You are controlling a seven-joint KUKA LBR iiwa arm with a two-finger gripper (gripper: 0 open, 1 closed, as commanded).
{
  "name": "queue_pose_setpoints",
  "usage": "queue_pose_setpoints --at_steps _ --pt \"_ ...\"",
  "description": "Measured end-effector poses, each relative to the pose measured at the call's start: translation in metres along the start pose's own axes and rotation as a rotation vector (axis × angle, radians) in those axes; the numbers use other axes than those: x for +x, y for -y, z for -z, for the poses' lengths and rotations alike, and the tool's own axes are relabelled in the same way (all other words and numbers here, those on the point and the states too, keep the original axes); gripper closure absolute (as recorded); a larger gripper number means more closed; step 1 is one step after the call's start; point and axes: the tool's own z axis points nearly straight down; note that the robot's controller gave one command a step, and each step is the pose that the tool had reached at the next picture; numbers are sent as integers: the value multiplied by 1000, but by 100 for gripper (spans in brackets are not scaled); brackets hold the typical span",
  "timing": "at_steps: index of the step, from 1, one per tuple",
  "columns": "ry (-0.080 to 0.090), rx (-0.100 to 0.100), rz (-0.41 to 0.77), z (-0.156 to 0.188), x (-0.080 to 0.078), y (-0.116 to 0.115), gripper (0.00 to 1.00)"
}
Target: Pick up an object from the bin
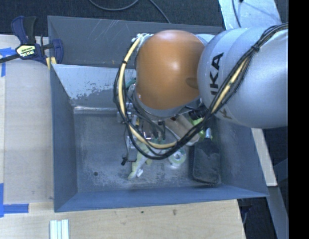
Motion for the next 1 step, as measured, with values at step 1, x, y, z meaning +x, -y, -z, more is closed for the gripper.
queue_pose_setpoints --at_steps 1 --pt "8 -3 -3 5 -2 1 0"
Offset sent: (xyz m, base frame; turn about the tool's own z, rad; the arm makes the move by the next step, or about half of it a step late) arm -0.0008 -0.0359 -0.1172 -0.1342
